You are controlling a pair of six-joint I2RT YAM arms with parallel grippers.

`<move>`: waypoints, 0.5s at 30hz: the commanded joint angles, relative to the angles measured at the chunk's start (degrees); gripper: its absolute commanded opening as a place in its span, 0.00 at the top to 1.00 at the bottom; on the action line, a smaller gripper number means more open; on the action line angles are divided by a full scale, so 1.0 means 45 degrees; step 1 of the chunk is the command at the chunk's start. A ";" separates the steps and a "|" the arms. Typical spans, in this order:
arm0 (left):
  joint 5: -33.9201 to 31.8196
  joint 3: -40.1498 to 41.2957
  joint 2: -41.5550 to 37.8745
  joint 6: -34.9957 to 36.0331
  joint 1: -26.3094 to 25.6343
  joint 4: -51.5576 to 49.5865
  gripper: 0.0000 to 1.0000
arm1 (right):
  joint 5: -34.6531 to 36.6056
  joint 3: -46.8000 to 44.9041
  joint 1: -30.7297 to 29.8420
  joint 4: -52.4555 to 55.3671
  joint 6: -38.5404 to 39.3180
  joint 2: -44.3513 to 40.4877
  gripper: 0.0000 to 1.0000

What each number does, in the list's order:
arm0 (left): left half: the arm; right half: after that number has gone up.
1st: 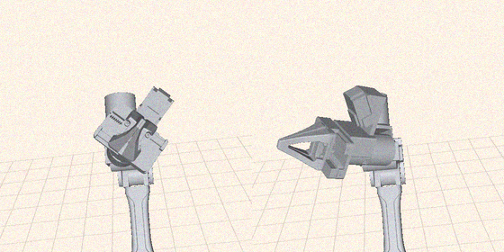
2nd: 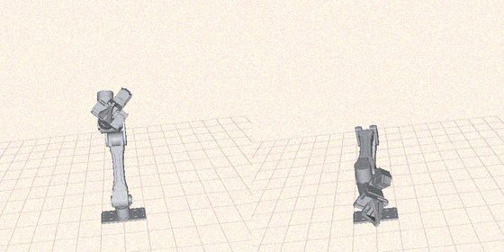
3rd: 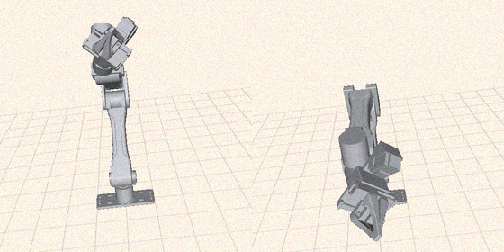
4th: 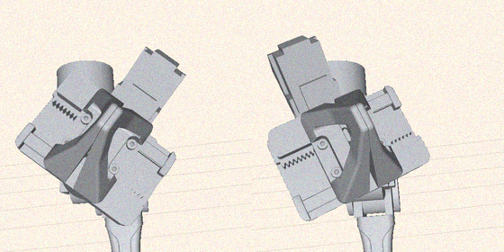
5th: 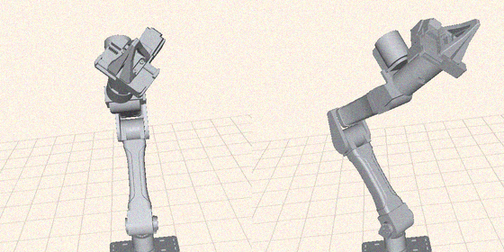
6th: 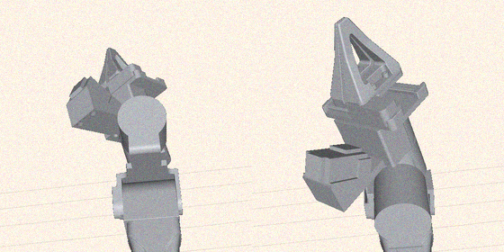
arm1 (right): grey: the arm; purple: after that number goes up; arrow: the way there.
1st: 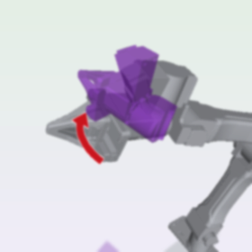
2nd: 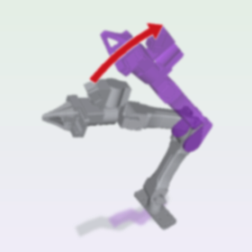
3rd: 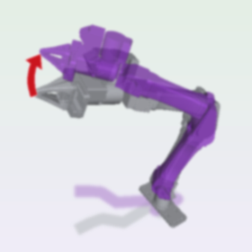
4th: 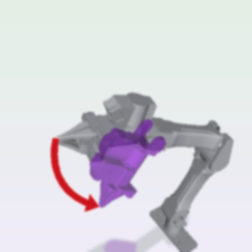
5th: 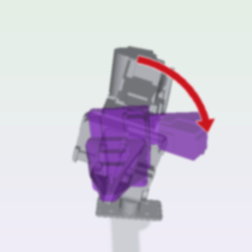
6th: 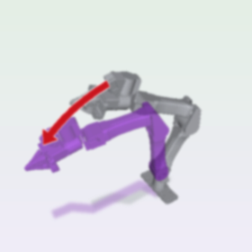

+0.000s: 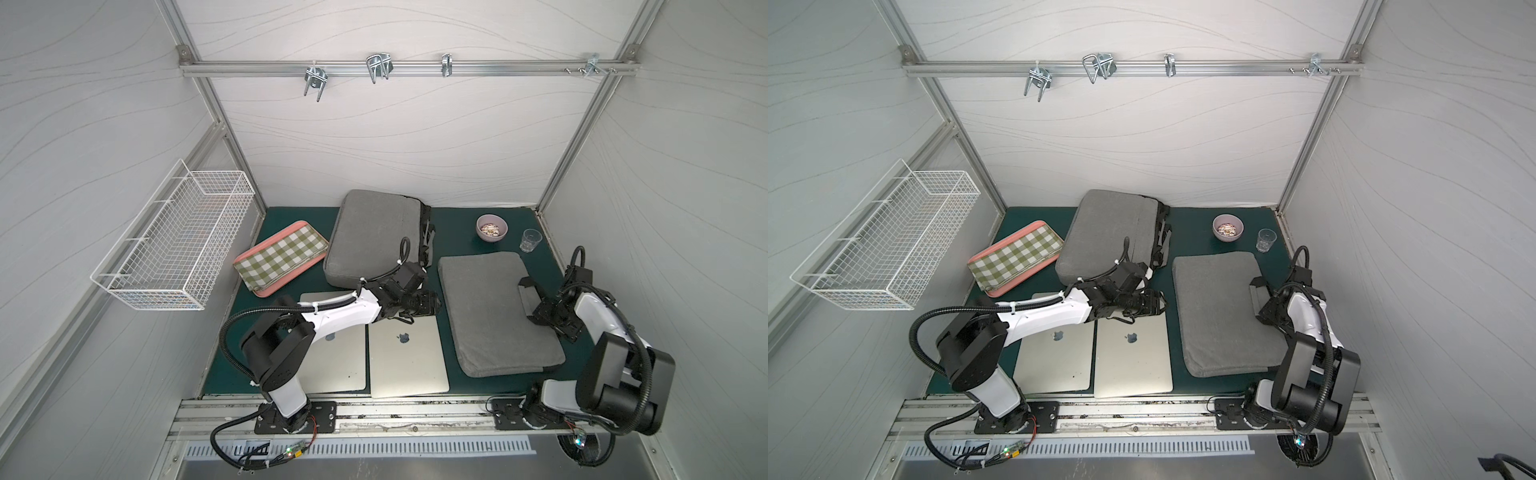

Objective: Open the zippered laptop bag and take out the laptop
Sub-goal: Pick up the zippered laptop bag from the center of the board.

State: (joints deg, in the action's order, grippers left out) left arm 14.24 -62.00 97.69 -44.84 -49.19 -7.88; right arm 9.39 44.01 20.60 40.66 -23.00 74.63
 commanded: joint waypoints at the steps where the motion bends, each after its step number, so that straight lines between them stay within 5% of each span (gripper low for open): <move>1: 0.0155 -0.0723 0.0537 0.0372 -0.0254 0.0299 0.34 | -0.0159 -0.0258 0.0246 0.0717 -0.0742 -0.0652 0.22; 15: 0.0742 -0.2238 0.2628 0.0890 -0.1061 -0.0640 0.34 | -0.0662 -0.1244 0.1222 0.0875 -0.1784 -0.0403 0.37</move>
State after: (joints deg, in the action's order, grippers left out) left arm 16.73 -69.43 108.03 -41.93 -53.21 -10.11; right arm 6.83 38.02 25.28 42.50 -30.04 71.07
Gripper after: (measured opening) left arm 0.655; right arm 0.632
